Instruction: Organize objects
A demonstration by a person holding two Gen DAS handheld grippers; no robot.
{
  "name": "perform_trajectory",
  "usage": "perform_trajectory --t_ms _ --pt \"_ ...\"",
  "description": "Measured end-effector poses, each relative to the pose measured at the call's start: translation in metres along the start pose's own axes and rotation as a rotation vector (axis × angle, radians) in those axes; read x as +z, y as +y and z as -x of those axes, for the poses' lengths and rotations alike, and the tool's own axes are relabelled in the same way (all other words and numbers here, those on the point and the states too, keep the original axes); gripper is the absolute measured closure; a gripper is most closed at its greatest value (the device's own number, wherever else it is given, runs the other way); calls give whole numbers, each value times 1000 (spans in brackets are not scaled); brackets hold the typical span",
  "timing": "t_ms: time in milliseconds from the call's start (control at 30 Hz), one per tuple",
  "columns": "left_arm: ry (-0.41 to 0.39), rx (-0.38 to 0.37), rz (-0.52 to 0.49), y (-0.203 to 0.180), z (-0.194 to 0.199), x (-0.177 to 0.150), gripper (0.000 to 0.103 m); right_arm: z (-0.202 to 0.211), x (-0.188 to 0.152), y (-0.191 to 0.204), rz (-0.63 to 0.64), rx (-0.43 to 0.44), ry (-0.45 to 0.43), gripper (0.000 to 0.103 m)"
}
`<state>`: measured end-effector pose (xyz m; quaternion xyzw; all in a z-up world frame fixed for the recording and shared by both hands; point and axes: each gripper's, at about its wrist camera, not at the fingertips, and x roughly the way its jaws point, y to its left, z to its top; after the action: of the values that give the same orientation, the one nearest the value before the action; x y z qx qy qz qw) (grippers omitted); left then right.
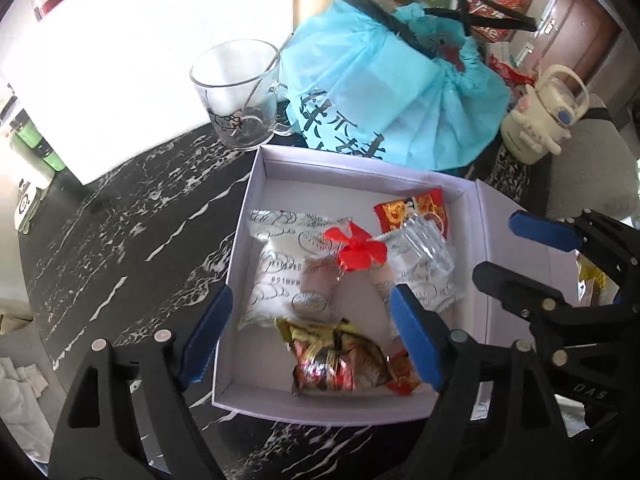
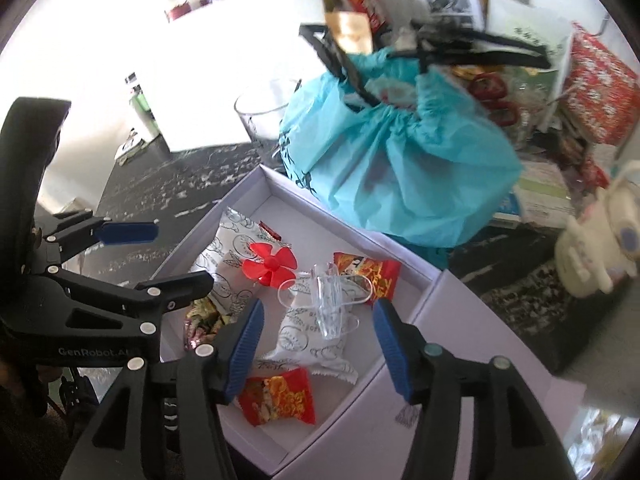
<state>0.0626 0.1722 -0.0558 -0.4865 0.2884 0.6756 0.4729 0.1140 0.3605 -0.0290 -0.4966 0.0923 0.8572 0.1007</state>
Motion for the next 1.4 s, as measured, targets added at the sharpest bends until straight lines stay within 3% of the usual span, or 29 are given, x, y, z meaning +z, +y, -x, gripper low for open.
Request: perform_trajectory --t_ms 333,533,700,1000,1400 --pt "-85 -40 -47 15 52 -20 21 50 -17 29 -102 -88 -101 32" --pt "-81 -52 -29 33 83 -39 21 78 -23 56 -109 -96 -135 27" --pt "-92 -9 -36 43 109 -60 21 96 -30 85 -73 -104 -139 26" --pt "-120 41 40 68 143 -100 21 113 -53 126 -23 -86 -151 25" --pt "-113 63 84 85 147 -145 21 111 -74 150 -3 -78 -150 25"
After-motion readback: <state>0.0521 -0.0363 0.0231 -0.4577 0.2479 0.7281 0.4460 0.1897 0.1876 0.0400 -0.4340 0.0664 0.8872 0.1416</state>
